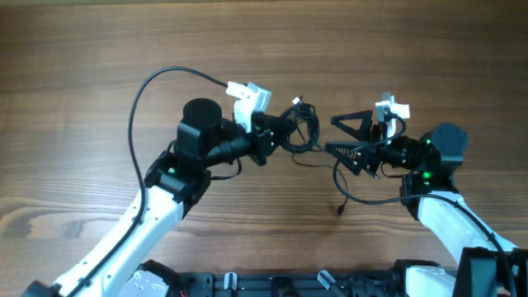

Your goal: Untangle cables

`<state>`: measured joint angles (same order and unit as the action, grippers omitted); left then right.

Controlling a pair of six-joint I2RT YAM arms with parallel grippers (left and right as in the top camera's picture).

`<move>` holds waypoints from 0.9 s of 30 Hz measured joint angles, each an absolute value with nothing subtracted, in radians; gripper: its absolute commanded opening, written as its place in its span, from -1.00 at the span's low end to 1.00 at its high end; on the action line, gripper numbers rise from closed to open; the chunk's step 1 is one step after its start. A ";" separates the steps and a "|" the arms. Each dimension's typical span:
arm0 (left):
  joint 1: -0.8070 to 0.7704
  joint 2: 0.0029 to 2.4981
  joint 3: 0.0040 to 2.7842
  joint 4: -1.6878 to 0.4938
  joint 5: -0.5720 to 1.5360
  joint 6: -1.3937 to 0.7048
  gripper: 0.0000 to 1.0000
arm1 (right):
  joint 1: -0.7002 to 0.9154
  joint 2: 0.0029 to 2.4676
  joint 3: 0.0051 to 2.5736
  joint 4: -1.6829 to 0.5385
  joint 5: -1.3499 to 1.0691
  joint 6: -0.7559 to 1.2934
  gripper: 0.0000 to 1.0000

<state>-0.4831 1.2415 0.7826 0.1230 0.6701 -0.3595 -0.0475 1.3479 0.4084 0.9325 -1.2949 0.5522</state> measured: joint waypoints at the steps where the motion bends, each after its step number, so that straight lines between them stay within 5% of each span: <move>1: -0.483 1.262 0.783 0.146 0.707 -0.360 -0.92 | -0.042 1.348 0.408 0.934 -1.292 0.548 0.70; 2: -0.483 1.274 0.783 0.155 0.739 -0.360 -0.92 | -0.026 1.348 0.408 0.937 -1.288 0.537 0.54; 7: -0.532 1.280 0.783 0.204 0.807 -0.360 -0.92 | 0.072 1.348 0.408 0.904 -1.230 0.420 -0.92; 15: -0.513 1.300 0.765 0.246 0.750 -0.369 -0.90 | 0.081 1.343 0.418 0.717 -1.269 0.403 -0.92; 16: -0.513 1.300 0.765 0.248 0.713 -0.386 -0.67 | 0.080 1.343 0.420 0.715 -1.290 0.403 -0.91; 17: -0.514 1.300 0.765 0.247 0.692 -0.403 -0.66 | 0.078 1.343 0.422 0.714 -1.317 0.407 -0.92; 20: -0.492 1.299 0.769 0.266 0.546 -0.456 -0.78 | 0.075 1.344 0.416 0.744 -1.464 0.422 -0.91; 23: -0.483 1.300 0.774 0.147 0.463 -0.474 -0.92 | 0.076 1.347 0.408 1.011 -1.524 0.538 -0.91; 25: -0.483 1.308 0.774 0.091 0.430 -0.477 -0.50 | 0.075 1.348 0.406 1.135 -1.537 0.647 -0.91; 27: -0.483 1.309 0.774 0.085 0.433 -0.482 0.49 | 0.070 1.347 0.406 1.116 -1.498 0.698 -0.91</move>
<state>-0.4831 1.3090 0.7742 0.0849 0.4332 -0.4824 0.0704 1.3472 0.4065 1.1164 -1.4982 0.6983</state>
